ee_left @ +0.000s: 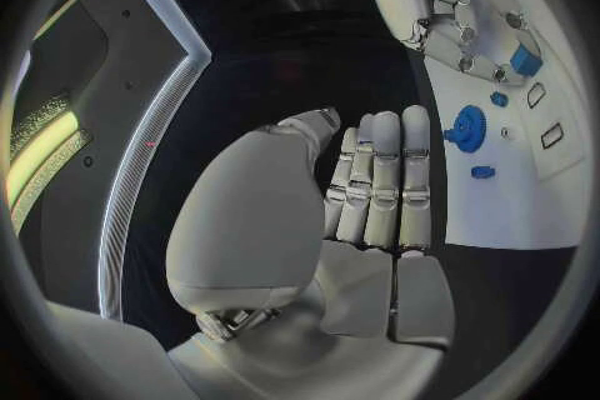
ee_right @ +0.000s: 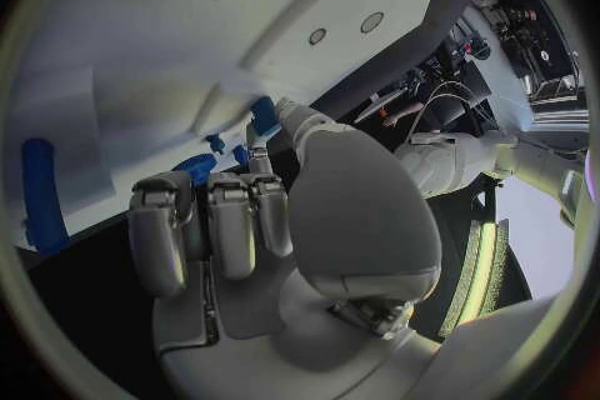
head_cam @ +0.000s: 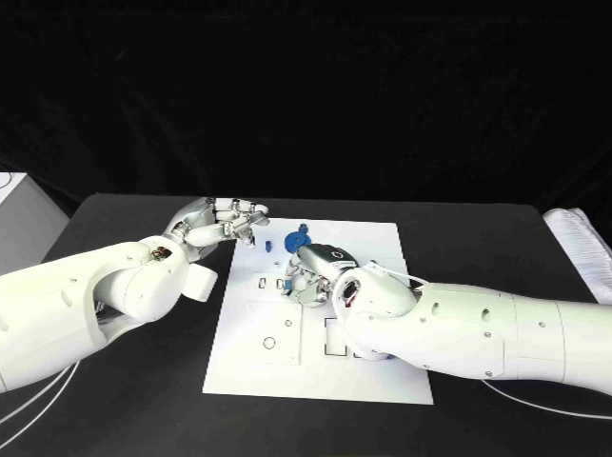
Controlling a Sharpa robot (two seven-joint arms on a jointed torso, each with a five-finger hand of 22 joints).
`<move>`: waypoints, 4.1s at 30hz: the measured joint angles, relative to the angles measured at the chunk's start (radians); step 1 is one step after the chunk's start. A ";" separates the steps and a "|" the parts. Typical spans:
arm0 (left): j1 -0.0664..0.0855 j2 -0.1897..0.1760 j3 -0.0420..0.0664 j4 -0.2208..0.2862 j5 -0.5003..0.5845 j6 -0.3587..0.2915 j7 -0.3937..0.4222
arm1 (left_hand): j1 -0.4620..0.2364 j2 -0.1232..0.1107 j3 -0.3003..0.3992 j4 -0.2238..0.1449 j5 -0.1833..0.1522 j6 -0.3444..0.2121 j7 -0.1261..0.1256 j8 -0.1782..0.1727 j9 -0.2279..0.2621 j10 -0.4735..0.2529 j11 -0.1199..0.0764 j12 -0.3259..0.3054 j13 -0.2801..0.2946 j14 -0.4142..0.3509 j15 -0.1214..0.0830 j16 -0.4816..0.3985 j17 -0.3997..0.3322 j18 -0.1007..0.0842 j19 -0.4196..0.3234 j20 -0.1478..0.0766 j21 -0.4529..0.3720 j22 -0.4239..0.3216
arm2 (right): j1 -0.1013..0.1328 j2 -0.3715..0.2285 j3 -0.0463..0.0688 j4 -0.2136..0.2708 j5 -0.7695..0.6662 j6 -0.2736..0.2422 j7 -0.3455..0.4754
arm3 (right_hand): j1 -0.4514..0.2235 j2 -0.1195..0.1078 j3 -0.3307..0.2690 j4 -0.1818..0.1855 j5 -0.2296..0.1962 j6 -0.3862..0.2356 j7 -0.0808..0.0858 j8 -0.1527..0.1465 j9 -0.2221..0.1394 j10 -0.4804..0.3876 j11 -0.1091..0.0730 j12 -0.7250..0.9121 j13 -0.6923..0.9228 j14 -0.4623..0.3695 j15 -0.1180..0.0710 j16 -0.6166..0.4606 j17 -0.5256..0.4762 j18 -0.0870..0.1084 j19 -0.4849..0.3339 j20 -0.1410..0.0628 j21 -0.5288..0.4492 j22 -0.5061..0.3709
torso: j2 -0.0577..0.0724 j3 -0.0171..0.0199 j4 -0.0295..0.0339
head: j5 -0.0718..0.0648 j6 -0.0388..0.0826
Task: Assemble the parts on the task board
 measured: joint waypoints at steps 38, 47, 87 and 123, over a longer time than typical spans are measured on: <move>0.000 -0.001 0.000 -0.001 0.000 0.001 -0.004 | -0.004 -0.004 0.000 0.000 0.000 0.000 0.000 0.000 0.001 0.000 0.000 0.000 0.001 0.000 0.000 0.000 0.000 0.000 0.000 0.000 0.000 0.000 | -0.002 -0.003 -0.002 -0.008 0.003 -0.008 0.024 | -0.039 -0.063 -0.116 0.022 -0.075 -0.114 0.048 -0.047 -0.003 -0.009 0.042 -0.084 0.000 0.000 0.033 0.000 0.000 0.000 0.000 0.029 0.000 0.000 | -0.001 -0.0009 -0.0012 | 0.001 -0.004; 0.000 -0.003 0.000 -0.008 -0.022 0.001 -0.026 | -0.018 -0.006 -0.008 -0.001 -0.004 -0.017 -0.013 0.000 0.003 0.077 -0.022 0.080 0.045 0.036 -0.015 0.051 0.027 0.000 0.001 -0.001 0.016 0.005 | -0.002 -0.064 0.001 0.055 0.016 -0.053 0.064 | 0.000 -0.035 -0.313 0.081 -0.077 -0.167 0.065 -0.080 -0.021 -0.021 0.060 -0.093 0.000 0.000 0.049 0.000 0.000 0.000 -0.004 0.043 0.000 -0.001 | -0.001 -0.0002 0.0001 | 0.002 -0.005; 0.078 0.225 -0.026 -0.175 -0.815 0.302 -0.743 | -0.352 0.075 -0.220 0.043 -0.004 -0.007 -0.090 0.305 0.316 -0.079 -0.079 0.755 0.507 0.401 -0.072 0.547 0.543 -0.040 0.260 -0.059 0.259 0.322 | 0.094 -0.433 0.019 0.254 0.602 -0.149 0.463 | 0.056 -0.010 -0.334 0.083 0.096 -0.165 0.068 -0.082 -0.030 -0.032 0.064 -0.103 -0.001 0.000 0.050 0.000 0.001 0.000 -0.004 0.050 0.000 0.000 | -0.038 0.0170 -0.0066 | 0.035 -0.035; 0.089 0.315 -0.053 -0.239 -0.876 0.429 -0.795 | -0.362 0.085 -0.225 0.043 0.000 -0.015 -0.089 0.316 0.341 -0.080 -0.080 0.759 0.507 0.400 -0.072 0.549 0.542 -0.039 0.263 -0.062 0.259 0.331 | 0.098 -0.417 0.019 0.227 0.633 -0.155 0.447 | 0.048 -0.002 -0.337 0.080 0.096 -0.162 0.065 -0.078 -0.030 -0.032 0.064 -0.103 -0.001 0.000 0.050 0.000 0.000 0.000 -0.004 0.050 0.000 0.000 | -0.038 0.0133 -0.0003 | 0.023 -0.052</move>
